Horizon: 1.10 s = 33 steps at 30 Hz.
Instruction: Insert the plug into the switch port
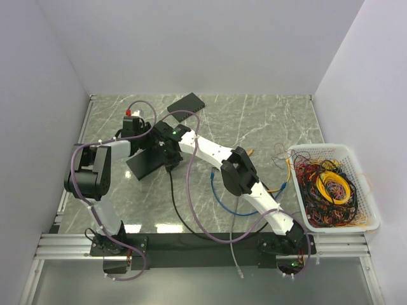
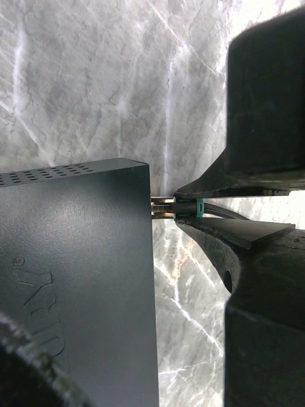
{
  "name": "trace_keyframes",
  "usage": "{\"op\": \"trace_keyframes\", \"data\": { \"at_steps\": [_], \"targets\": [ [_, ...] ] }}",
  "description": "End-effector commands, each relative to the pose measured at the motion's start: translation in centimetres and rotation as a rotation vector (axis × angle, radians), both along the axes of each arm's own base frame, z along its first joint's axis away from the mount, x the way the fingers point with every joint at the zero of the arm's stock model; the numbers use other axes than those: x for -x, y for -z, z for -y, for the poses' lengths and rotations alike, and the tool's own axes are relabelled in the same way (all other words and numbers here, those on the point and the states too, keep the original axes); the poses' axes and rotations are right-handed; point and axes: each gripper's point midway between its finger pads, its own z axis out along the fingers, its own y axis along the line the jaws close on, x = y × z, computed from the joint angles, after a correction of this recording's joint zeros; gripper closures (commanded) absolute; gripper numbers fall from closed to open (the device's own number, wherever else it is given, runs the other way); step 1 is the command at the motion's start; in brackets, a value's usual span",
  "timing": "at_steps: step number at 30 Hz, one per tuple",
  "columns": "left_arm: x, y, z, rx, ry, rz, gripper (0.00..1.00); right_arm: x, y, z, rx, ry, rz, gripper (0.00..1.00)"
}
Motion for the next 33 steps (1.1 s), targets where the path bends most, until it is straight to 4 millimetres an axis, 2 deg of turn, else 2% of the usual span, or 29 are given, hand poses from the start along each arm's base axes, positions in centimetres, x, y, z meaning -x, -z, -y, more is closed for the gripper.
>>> {"op": "trace_keyframes", "data": {
  "at_steps": [1, 6, 14, 21, 33],
  "targets": [
    [1.4, 1.0, 2.1, 0.012, 0.071, -0.064, 0.59, -4.6, -6.3, -2.4, -0.164, 0.062, 0.209, 1.0],
    [1.4, 1.2, 2.1, 0.004, 0.071, -0.071, 0.59, -4.6, -6.9, -3.2, -0.203, 0.05, 0.199, 1.0],
    [1.4, 1.5, 2.1, -0.001, 0.062, -0.086, 0.58, -3.2, -7.7, -5.0, -0.268, 0.011, 0.175, 1.0],
    [1.6, 1.6, 2.1, -0.003, 0.061, -0.093, 0.59, -4.4, -9.7, -4.6, -0.27, 0.047, 0.244, 1.0],
    [1.6, 1.7, 2.2, -0.005, 0.067, -0.097, 0.61, -6.0, -11.3, -3.6, -0.268, 0.105, 0.313, 1.0]
  ]
}}
